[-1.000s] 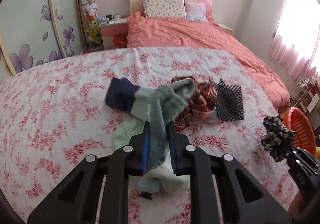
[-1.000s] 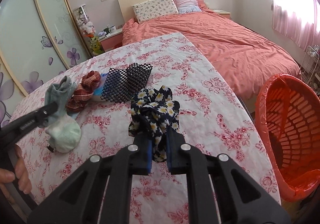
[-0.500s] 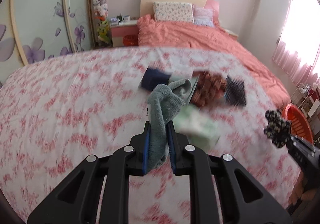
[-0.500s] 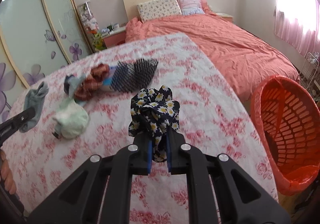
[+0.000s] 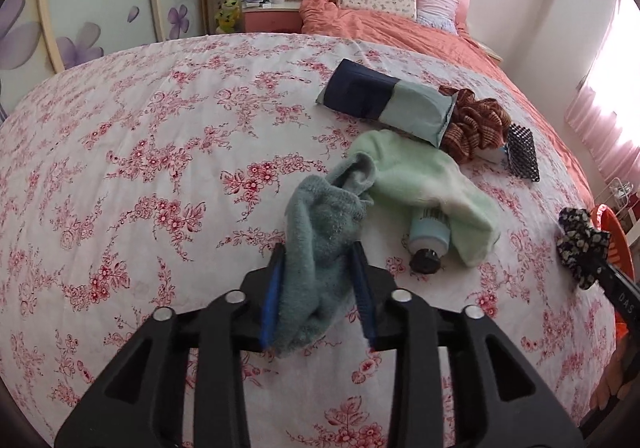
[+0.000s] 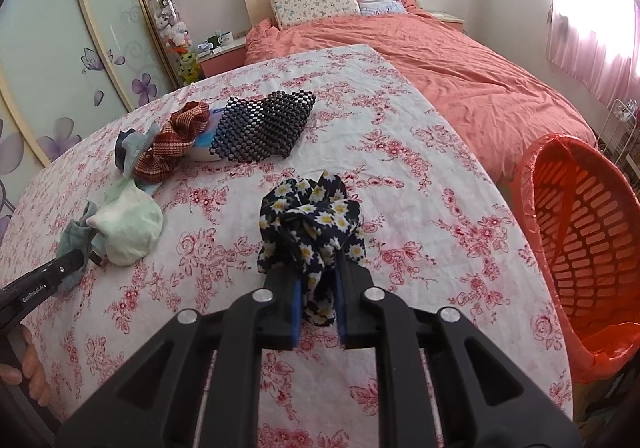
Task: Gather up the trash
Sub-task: 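Carry the sock and floral cloth in both tools over the orange basket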
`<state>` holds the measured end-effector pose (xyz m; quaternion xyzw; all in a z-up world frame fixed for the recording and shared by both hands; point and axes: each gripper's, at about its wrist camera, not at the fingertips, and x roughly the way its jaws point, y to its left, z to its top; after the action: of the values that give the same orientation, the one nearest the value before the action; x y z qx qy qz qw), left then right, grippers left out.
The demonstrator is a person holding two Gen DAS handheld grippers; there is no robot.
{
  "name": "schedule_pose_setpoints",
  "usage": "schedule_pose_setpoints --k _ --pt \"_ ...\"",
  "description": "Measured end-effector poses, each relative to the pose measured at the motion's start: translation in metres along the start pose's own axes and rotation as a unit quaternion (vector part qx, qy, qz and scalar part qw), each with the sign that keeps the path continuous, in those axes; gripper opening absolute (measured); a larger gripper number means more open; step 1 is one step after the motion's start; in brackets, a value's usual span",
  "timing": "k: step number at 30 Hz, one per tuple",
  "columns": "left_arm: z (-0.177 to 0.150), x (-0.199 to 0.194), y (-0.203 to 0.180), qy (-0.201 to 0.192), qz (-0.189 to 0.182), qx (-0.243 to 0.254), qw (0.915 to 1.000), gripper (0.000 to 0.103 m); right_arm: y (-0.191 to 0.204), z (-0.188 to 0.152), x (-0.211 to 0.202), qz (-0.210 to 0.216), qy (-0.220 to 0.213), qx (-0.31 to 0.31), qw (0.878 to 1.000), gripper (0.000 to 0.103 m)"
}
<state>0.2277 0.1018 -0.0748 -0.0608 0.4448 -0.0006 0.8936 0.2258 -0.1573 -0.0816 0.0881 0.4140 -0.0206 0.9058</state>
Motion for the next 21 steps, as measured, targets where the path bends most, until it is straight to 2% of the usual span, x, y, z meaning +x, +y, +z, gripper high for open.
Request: schedule_pose_setpoints --k 3,4,5,8,21 --pt "0.001 0.001 -0.003 -0.002 0.004 0.003 1.0 0.036 0.002 0.0 0.003 0.001 0.003 -0.002 1.0 0.02" --pt "0.001 0.001 -0.004 -0.003 0.003 0.005 1.0 0.033 0.003 0.0 0.003 0.0 0.003 -0.003 1.0 0.017" --pt "0.001 0.002 -0.004 -0.003 -0.002 0.006 1.0 0.019 0.003 0.0 0.003 0.001 0.002 -0.004 1.0 0.016" --pt "0.002 -0.001 -0.005 -0.007 -0.016 0.002 0.9998 0.014 0.002 0.002 -0.001 0.005 -0.003 -0.003 1.0 0.013" --pt "0.028 -0.054 -0.023 -0.086 -0.028 0.009 0.9959 0.014 -0.002 0.016 -0.054 0.015 -0.069 -0.003 0.998 0.012"
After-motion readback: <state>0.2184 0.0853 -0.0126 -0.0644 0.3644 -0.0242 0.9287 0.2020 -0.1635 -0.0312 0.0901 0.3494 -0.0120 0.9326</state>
